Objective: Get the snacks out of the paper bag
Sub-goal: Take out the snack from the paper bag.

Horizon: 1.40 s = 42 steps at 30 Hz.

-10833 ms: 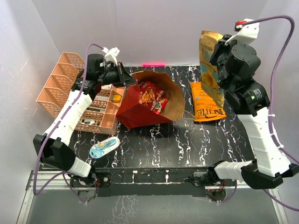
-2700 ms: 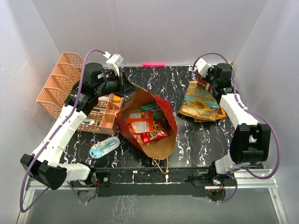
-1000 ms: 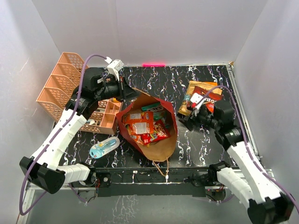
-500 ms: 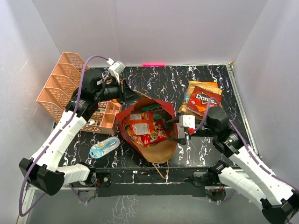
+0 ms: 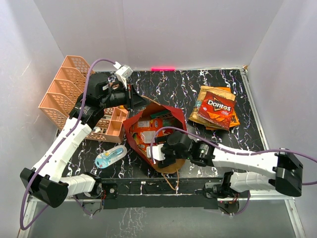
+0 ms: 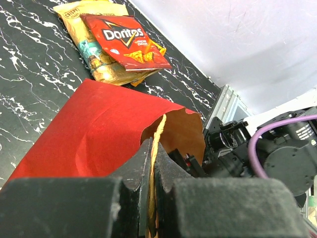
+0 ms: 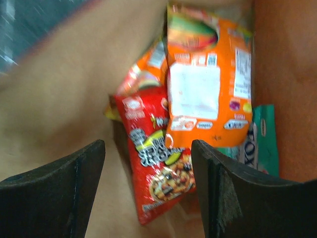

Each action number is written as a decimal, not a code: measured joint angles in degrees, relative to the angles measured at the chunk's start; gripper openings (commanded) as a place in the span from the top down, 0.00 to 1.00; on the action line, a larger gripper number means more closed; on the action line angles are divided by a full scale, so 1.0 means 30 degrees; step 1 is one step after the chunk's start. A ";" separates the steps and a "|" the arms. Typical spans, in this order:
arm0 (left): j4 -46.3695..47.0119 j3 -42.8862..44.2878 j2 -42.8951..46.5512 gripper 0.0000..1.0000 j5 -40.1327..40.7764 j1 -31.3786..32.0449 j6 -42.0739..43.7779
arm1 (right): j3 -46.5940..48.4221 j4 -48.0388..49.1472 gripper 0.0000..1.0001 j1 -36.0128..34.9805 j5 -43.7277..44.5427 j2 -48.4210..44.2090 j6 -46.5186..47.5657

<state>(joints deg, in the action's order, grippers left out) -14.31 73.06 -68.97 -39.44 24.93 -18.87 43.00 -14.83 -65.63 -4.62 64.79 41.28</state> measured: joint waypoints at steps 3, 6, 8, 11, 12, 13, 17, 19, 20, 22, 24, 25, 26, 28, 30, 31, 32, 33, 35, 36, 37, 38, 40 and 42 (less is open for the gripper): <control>-0.0168 0.0000 0.0029 1.00 0.0000 0.0000 0.0146 | 0.0270 -0.0736 0.26 0.0036 0.2164 0.1195 0.1435; -0.0233 0.0000 0.0087 1.00 0.0000 0.0000 0.0270 | 0.0750 -0.1173 0.26 0.0036 0.3446 0.2149 0.2499; -0.0240 -0.0007 0.0131 1.00 0.0000 0.0000 0.0306 | 0.0882 -0.1137 0.26 0.0058 0.3832 0.2623 0.3075; -0.0240 -0.0007 0.0233 1.00 0.0000 0.0000 0.0328 | 0.0882 -0.1115 0.29 0.0197 0.4080 0.3155 0.3621; -0.0240 -0.0007 0.0262 1.00 0.0000 0.0000 0.0357 | 0.0882 -0.1115 0.30 0.0248 0.4080 0.3395 0.3752; -0.0240 -0.0007 0.0284 1.00 0.0000 0.0000 0.0386 | 0.0874 -0.1115 0.31 0.0277 0.4080 0.3621 0.3861; -0.0386 0.0000 0.0306 1.00 0.0000 0.0000 0.0517 | 0.0721 -0.1049 0.35 0.0350 0.3861 0.4131 0.4379; -0.0437 0.0000 0.0306 1.00 0.0000 0.0000 0.0561 | 0.0656 -0.0933 0.37 0.0372 0.3643 0.4211 0.4641; -0.0452 0.0000 0.0306 1.00 0.0000 0.0000 0.0590 | 0.0554 -0.0670 0.37 0.0379 0.3555 0.4284 0.4779; -0.0459 0.0000 0.0306 1.00 0.0000 0.0000 0.0590 | 0.0372 -0.0342 0.37 0.0386 0.3475 0.4459 0.4954; -0.0459 0.0000 0.0306 1.00 0.0007 0.0000 0.0597 | 0.0204 -0.0015 0.35 0.0423 0.3395 0.4787 0.5151; -0.0459 0.0000 0.0306 1.00 0.0007 0.0000 0.0597 | 0.0080 0.0109 0.34 0.0452 0.3330 0.4896 0.5209; -0.0466 0.0000 0.0306 1.00 0.0007 0.0000 0.0597 | -0.0058 0.0182 0.34 0.0510 0.3235 0.4940 0.5238; -0.0510 0.0000 0.0306 1.00 0.0000 0.0000 0.0597 | -0.0335 0.0488 0.34 0.0656 0.2943 0.4925 0.5231; -0.0525 0.0000 0.0306 1.00 0.0000 0.0000 0.0605 | -0.0474 0.0707 0.33 0.1027 0.2324 0.4765 0.5078; -0.0532 0.0000 0.0306 1.00 0.0000 0.0000 0.0605 | -0.0510 0.0750 0.33 0.1224 0.1989 0.4583 0.4954; -0.0532 0.0000 0.0306 1.00 0.0000 0.0000 0.0612 | -0.0539 0.0743 0.31 0.1443 0.1501 0.4175 0.4663; -0.0532 0.0000 0.0306 1.00 0.0007 0.0000 0.0612 | -0.0554 0.0750 0.30 0.1603 0.1064 0.3606 0.4437; -0.0532 0.0000 0.0306 1.00 0.0000 0.0000 0.0641 | -0.0714 0.1224 0.28 0.1821 0.0240 0.2295 0.3949; -0.0532 0.0000 0.0306 1.00 0.0000 0.0000 0.0648 | -0.0969 0.1880 0.27 0.1836 -0.0226 0.1508 0.3694; -0.0532 0.0000 0.0306 1.00 0.0007 0.0000 0.0656 | -0.1260 0.2579 0.27 0.1829 -0.0546 0.0860 0.3541; -0.0525 0.0000 0.0306 1.00 0.0000 0.0000 0.0656 | -0.1515 0.3300 0.28 0.1829 -0.0736 0.0459 0.3359; -0.0532 0.0000 0.0306 1.00 0.0000 0.0000 0.0656 | -0.1712 0.4364 0.29 0.1785 -0.0845 0.0495 0.3191; -0.0532 0.0000 0.0306 1.00 0.0000 0.0000 0.0656 | -0.1712 0.5151 0.30 0.1792 -0.0758 0.1399 0.3220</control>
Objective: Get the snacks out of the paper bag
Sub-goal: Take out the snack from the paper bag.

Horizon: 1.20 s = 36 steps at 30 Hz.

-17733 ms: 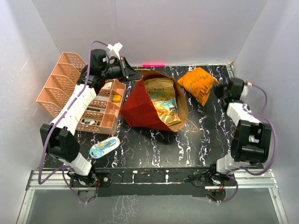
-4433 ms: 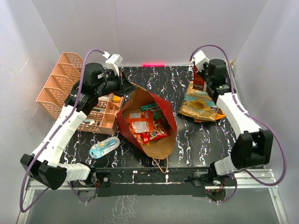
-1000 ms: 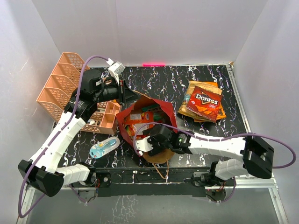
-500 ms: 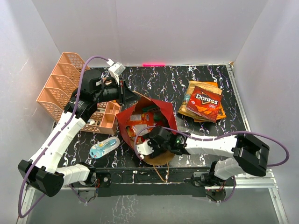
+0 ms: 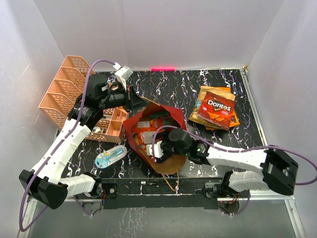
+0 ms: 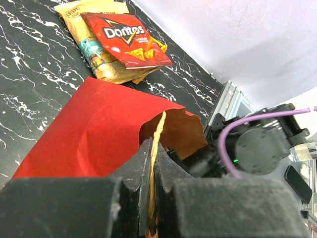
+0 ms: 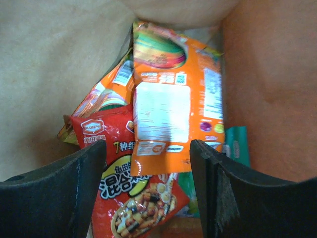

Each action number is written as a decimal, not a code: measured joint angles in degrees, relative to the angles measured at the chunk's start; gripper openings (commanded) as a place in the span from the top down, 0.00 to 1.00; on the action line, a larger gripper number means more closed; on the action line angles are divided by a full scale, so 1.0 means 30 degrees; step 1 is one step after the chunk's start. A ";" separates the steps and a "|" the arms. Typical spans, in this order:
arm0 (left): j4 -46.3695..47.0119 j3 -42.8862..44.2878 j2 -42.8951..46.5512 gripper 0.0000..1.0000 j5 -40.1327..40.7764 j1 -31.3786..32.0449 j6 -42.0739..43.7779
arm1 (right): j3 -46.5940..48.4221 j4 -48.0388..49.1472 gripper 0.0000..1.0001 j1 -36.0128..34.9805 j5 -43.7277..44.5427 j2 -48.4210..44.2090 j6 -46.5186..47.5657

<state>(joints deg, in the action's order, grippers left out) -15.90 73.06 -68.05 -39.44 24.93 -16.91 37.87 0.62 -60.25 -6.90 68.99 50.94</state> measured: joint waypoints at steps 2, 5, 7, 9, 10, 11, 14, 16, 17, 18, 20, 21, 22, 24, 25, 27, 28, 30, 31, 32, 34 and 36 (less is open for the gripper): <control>-0.0007 0.0007 -0.0007 1.00 0.0000 0.0000 0.0000 | 0.0015 0.0408 0.30 0.0015 0.0313 0.1202 0.0255; -0.0007 0.0007 -0.0007 1.00 -0.0007 0.0000 0.0000 | 0.0015 0.0532 0.30 0.0131 0.0933 0.2696 0.1056; -0.0007 0.0007 -0.0022 1.00 -0.0029 0.0000 0.0000 | 0.0015 0.0729 0.32 0.0204 0.1217 0.3213 0.1581; -0.0007 0.0007 -0.0022 1.00 -0.0066 0.0000 -0.0007 | 0.0044 0.1166 0.32 0.0291 0.1552 0.3643 0.2084; -0.0007 0.0007 -0.0022 1.00 -0.0066 0.0000 -0.0007 | 0.0051 0.1494 0.33 0.0335 0.1763 0.3869 0.2302; 0.0000 0.0007 -0.0022 1.00 -0.0066 0.0000 -0.0007 | 0.0051 0.1763 0.33 0.0364 0.1902 0.4036 0.2477; 0.0000 0.0015 -0.0022 1.00 -0.0066 0.0000 -0.0007 | 0.0051 0.2907 0.34 0.0408 0.2412 0.4634 0.2914; 0.0000 0.0007 -0.0022 1.00 -0.0066 0.0000 -0.0007 | 0.0073 0.3679 0.36 0.0437 0.2688 0.5056 0.3060; 0.0000 0.0007 -0.0022 1.00 -0.0066 0.0000 -0.0007 | 0.0102 0.4000 0.38 0.0488 0.2769 0.5275 0.3096; 0.0000 0.0007 -0.0022 1.00 -0.0066 0.0000 -0.0007 | 0.0160 0.4248 0.39 0.0561 0.2783 0.5450 0.3126; 0.0000 0.0007 -0.0022 1.00 -0.0066 0.0000 -0.0007 | 0.0357 0.4430 0.42 0.0780 0.2667 0.5588 0.3126; 0.0000 0.0007 -0.0022 1.00 -0.0073 0.0000 -0.0007 | 0.0444 0.4546 0.45 0.0918 0.2557 0.5588 0.3126; 0.0000 0.0007 -0.0022 1.00 -0.0073 0.0000 -0.0007 | 0.0568 0.4692 0.47 0.1056 0.2419 0.5588 0.3118; 0.0000 0.0007 -0.0022 1.00 -0.0080 0.0000 -0.0007 | 0.0780 0.4838 0.48 0.1268 0.2244 0.5588 0.3089; 0.0000 0.0007 -0.0022 1.00 -0.0080 0.0000 -0.0007 | 0.0867 0.4845 0.47 0.1341 0.2171 0.5588 0.3060; 0.0000 0.0007 -0.0029 1.00 -0.0080 0.0000 -0.0007 | 0.0962 0.4881 0.46 0.1530 0.1945 0.5588 0.3002; 0.0000 0.0007 -0.0029 1.00 -0.0080 0.0000 -0.0007 | 0.0969 0.4874 0.46 0.1625 0.1829 0.5588 0.2987; 0.0000 0.0007 -0.0029 1.00 -0.0080 0.0000 -0.0007 | 0.0969 0.4874 0.44 0.1785 0.1763 0.5588 0.2987; 0.0000 0.0007 -0.0029 1.00 -0.0080 0.0000 -0.0007 | 0.0969 0.4918 0.43 0.1865 0.1734 0.5588 0.2980; 0.0000 0.0007 -0.0029 1.00 -0.0080 0.0000 -0.0007 | 0.0969 0.5020 0.42 0.1931 0.1727 0.5588 0.2980; 0.0000 0.0007 -0.0029 1.00 -0.0080 0.0000 -0.0007 | 0.0969 0.5333 0.40 0.2025 0.1552 0.5603 0.3045; 0.0000 0.0007 -0.0036 1.00 -0.0080 0.0007 -0.0007 | 0.0969 0.5807 0.40 0.2106 0.1311 0.5763 0.3228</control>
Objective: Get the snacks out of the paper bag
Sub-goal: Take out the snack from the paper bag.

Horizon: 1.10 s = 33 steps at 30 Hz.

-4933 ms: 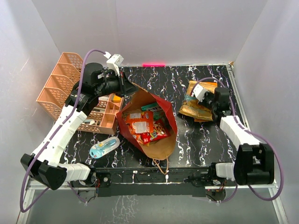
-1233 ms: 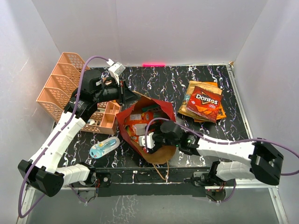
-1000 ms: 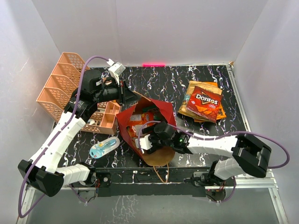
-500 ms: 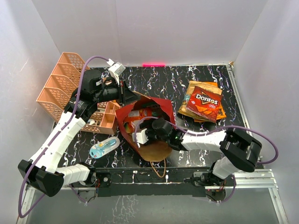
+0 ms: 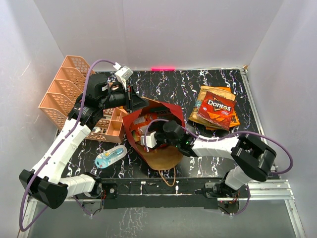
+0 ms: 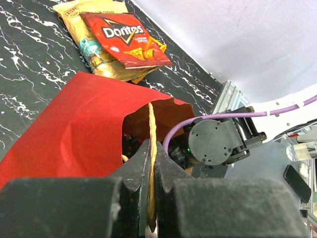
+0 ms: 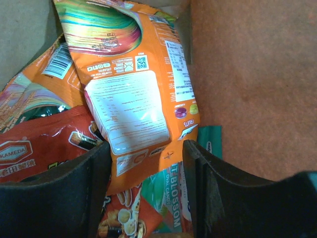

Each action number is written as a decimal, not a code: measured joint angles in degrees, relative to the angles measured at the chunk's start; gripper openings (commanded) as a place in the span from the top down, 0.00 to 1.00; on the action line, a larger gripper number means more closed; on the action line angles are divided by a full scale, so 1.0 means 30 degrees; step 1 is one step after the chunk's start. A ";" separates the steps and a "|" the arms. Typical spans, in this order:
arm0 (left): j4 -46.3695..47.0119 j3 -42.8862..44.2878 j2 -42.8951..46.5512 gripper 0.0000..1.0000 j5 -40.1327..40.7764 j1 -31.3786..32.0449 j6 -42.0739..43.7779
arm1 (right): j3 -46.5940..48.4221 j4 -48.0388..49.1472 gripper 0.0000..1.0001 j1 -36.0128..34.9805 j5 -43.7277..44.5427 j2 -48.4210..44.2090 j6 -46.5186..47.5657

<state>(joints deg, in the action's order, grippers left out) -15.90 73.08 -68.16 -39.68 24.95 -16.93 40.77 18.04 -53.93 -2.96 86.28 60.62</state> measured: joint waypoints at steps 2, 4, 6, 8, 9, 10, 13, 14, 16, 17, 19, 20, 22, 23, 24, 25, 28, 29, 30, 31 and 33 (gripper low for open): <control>0.0000 0.0000 0.0000 1.00 0.0000 0.0000 0.0000 | 0.0000 0.0576 0.41 0.0022 -0.0087 0.0423 0.0379; 0.0000 0.0000 0.0000 1.00 0.0000 0.0000 0.0000 | 0.0000 0.0998 0.42 0.0036 -0.0189 0.0998 0.0852; 0.0000 0.0000 0.0000 1.00 0.0000 0.0000 0.0000 | 0.0000 0.1282 0.48 0.0095 -0.0510 0.1392 0.1406; 0.0000 0.0000 0.0000 1.00 0.0000 0.0000 0.0000 | 0.0015 0.1406 0.66 0.0153 -0.0903 0.1494 0.1865; 0.0000 0.0000 0.0000 1.00 0.0007 0.0000 0.0000 | 0.0029 0.1421 0.75 0.0175 -0.1064 0.1530 0.2091; 0.0000 0.0000 0.0000 1.00 0.0007 0.0000 0.0000 | 0.0044 0.1326 0.82 0.0197 -0.1195 0.1545 0.2237; -0.0007 0.0000 0.0000 1.00 0.0015 0.0000 0.0000 | 0.0131 0.0903 0.92 0.0211 -0.1603 0.1523 0.2397; -0.0007 0.0000 0.0000 1.00 0.0015 0.0000 0.0000 | 0.0146 0.0823 0.93 0.0233 -0.1683 0.1413 0.2404; -0.0022 0.0007 0.0000 1.00 0.0022 0.0000 0.0000 | 0.0182 0.0248 0.93 0.0248 -0.1843 0.0801 0.2331; -0.0022 0.0000 0.0000 1.00 0.0036 0.0000 0.0000 | 0.0240 -0.0233 0.93 0.0255 -0.1887 0.0401 0.2273; -0.0080 0.0007 0.0000 1.00 0.0102 0.0007 0.0000 | 0.0415 -0.1545 0.93 0.0262 -0.1982 -0.0933 0.2040; -0.0138 0.0000 0.0000 1.00 0.0204 0.0007 -0.0007 | 0.0481 -0.2135 0.93 0.0270 -0.2040 -0.1632 0.1843; -0.0226 0.0000 0.0000 1.00 0.0517 0.0015 -0.0066 | 0.0736 -0.3723 0.93 0.0270 -0.2259 -0.3213 0.1239; -0.0277 0.0000 0.0000 1.00 0.0663 0.0015 -0.0080 | 0.0925 -0.4612 0.93 0.0270 -0.2455 -0.3993 0.0911; -0.0313 0.0000 0.0000 1.00 0.0918 0.0015 -0.0131 | 0.1188 -0.5595 0.93 0.0270 -0.2681 -0.4765 0.0510; -0.0342 0.0007 0.0000 1.00 0.1144 0.0015 -0.0182 | 0.1523 -0.6630 0.93 0.0277 -0.2951 -0.5464 0.0044; -0.0393 0.0000 0.0000 1.00 0.1741 0.0015 -0.0386 | 0.2718 -0.9908 0.93 0.0284 -0.3949 -0.7337 -0.1807; -0.0408 0.0000 0.0000 1.00 0.1894 0.0015 -0.0452 | 0.3147 -1.1009 0.93 0.0284 -0.4248 -0.7905 -0.2477; -0.0401 0.0000 -0.0007 1.00 0.2047 0.0015 -0.0583 | 0.3606 -1.2087 0.93 0.0284 -0.4561 -0.8422 -0.3140; -0.0401 0.0000 -0.0007 1.00 0.2157 0.0015 -0.0663 | 0.4109 -1.3092 0.93 0.0284 -0.4838 -0.8925 -0.3854; -0.0401 0.0000 -0.0007 1.00 0.2404 0.0015 -0.0816 | 0.5107 -1.4804 0.93 0.0270 -0.5289 -0.9872 -0.5326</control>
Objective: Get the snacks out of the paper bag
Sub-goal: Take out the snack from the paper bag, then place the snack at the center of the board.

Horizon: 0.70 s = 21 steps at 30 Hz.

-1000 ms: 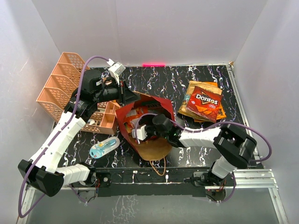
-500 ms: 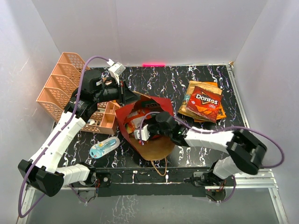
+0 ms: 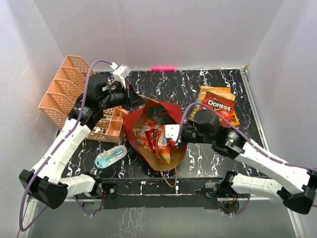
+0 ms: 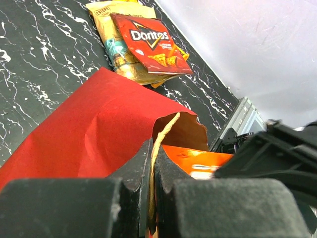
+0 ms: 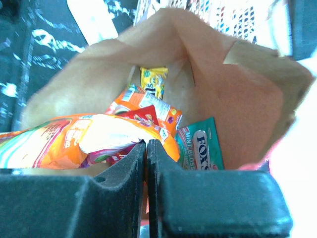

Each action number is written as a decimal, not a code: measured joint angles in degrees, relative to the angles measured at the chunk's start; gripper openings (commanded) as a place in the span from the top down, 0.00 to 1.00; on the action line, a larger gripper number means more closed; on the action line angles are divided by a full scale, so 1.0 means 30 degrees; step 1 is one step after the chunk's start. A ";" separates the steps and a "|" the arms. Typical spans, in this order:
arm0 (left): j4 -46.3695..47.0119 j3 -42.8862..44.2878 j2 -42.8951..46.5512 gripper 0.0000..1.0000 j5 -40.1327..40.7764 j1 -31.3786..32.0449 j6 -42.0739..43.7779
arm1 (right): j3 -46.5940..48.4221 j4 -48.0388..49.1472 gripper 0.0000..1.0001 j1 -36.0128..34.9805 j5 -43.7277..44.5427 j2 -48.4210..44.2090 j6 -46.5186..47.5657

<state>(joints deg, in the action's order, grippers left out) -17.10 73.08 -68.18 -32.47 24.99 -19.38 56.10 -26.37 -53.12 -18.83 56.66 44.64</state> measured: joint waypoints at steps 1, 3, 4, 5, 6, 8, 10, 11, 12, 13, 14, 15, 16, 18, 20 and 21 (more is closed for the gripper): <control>0.0000 0.0000 0.0000 1.00 0.0124 0.0000 -0.0066 | 0.0372 -0.0510 0.93 0.0007 -0.0124 -0.0408 -0.0590; -0.0015 0.0000 0.0000 1.00 0.0372 0.0000 -0.0153 | 0.1173 -0.1333 0.93 0.0007 -0.0262 -0.1413 -0.2047; -0.0022 0.0000 0.0000 1.00 0.0488 0.0000 -0.0189 | 0.1537 -0.1566 0.93 0.0000 -0.0277 -0.1923 -0.2754; -0.0029 0.0000 0.0000 1.00 0.0627 0.0000 -0.0204 | 0.1916 -0.1719 0.93 0.0000 -0.0255 -0.2397 -0.3439; -0.0036 0.0000 0.0000 1.00 0.0699 0.0000 -0.0219 | 0.2331 -0.1770 0.93 0.0000 -0.0197 -0.2820 -0.4116; -0.0058 0.0007 0.0000 1.00 0.0852 0.0000 -0.0233 | 0.3191 -0.1727 0.93 0.0000 0.0102 -0.3344 -0.5282; -0.0168 0.0044 0.0000 1.00 0.0991 0.0000 -0.0248 | 0.4510 -0.1712 0.93 0.0000 0.0801 -0.3402 -0.6382; -0.0211 0.0073 0.0000 1.00 0.1027 0.0000 -0.0248 | 0.5311 -0.1676 0.93 0.0000 0.1413 -0.3184 -0.6914; -0.0284 0.0109 -0.0015 1.00 0.1042 0.0000 -0.0248 | 0.5967 -0.1661 0.93 0.0000 0.1996 -0.2987 -0.7286; -0.0313 0.0160 -0.0036 1.00 0.1056 0.0000 -0.0255 | 0.6878 -0.1698 0.93 -0.0007 0.2987 -0.2637 -0.7745; -0.0335 0.0197 -0.0058 1.00 0.1056 0.0007 -0.0255 | 0.7796 -0.1639 0.93 -0.0007 0.4109 -0.2193 -0.8109; -0.0379 0.0255 -0.0102 1.00 0.1071 0.0015 -0.0255 | 0.8612 -0.1501 0.93 -0.0007 0.5297 -0.1712 -0.8415; -0.0386 0.0284 -0.0131 1.00 0.1071 0.0015 -0.0262 | 0.9435 -0.1311 0.93 0.0000 0.6747 -0.1129 -0.8575; -0.0423 0.0328 -0.0153 1.00 0.1107 0.0015 -0.0262 | 1.0346 -0.0736 0.93 0.0000 0.9326 -0.0124 -0.8648; -0.0466 0.0364 -0.0153 1.00 0.1122 0.0022 -0.0255 | 1.0797 0.0000 0.93 0.0000 1.2590 0.0947 -0.8269; -0.0488 0.0379 -0.0153 1.00 0.1122 0.0022 -0.0255 | 1.0834 0.0415 0.93 0.0022 1.4054 0.1428 -0.7788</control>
<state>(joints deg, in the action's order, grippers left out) -18.57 74.22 -68.64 -29.10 25.06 -20.14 88.60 -25.12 -53.06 23.33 60.95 21.28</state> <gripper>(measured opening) 0.007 0.080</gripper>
